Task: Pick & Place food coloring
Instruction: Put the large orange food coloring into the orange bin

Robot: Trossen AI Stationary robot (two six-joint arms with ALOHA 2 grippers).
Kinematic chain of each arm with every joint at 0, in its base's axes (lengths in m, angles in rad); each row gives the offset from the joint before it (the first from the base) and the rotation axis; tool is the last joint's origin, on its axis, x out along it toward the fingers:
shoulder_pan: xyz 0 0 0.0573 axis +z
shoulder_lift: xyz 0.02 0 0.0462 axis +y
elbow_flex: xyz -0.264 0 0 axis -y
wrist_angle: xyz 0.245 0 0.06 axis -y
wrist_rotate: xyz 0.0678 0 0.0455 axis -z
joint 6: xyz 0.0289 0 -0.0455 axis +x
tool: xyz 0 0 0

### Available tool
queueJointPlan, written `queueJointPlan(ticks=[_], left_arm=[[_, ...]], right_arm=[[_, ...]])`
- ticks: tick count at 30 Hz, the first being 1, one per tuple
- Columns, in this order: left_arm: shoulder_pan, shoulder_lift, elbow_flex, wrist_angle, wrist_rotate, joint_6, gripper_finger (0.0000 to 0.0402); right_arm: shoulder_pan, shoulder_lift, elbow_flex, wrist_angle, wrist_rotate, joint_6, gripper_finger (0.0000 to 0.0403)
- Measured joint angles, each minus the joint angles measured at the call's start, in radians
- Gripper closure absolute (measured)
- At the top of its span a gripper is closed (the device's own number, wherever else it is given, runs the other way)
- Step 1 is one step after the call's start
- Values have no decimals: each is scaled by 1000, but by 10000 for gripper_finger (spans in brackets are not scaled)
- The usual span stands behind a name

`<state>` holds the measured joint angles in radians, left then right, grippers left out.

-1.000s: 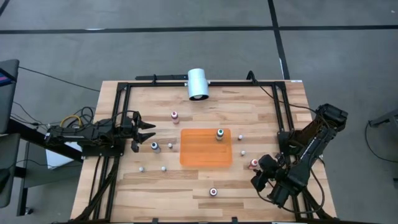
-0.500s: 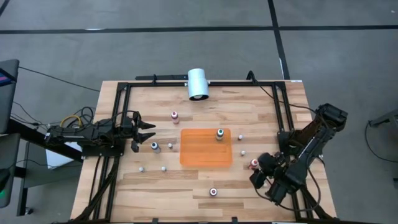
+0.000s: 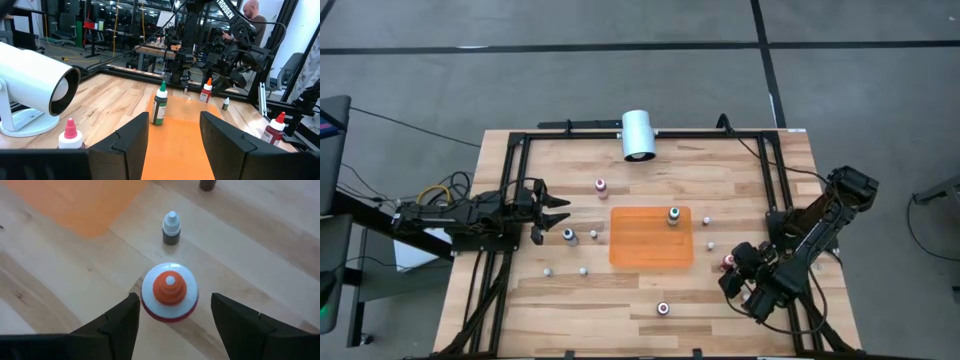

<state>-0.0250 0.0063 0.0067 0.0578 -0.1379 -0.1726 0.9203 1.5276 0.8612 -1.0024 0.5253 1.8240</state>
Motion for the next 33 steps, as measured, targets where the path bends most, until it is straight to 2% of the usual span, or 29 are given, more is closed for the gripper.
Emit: queueJointPlan(ticks=[10, 24, 33], left_arm=[[0, 0, 0, 0, 0, 0, 233], [0, 0, 0, 0, 0, -16, 233], [0, 0, 0, 0, 0, -16, 233]], right_arm=[[-9, 0, -32, 41, 5, -6, 168], [-106, 0, -32, 46, 2, -132, 169], [-98, 0, -32, 50, -31, -131, 195]])
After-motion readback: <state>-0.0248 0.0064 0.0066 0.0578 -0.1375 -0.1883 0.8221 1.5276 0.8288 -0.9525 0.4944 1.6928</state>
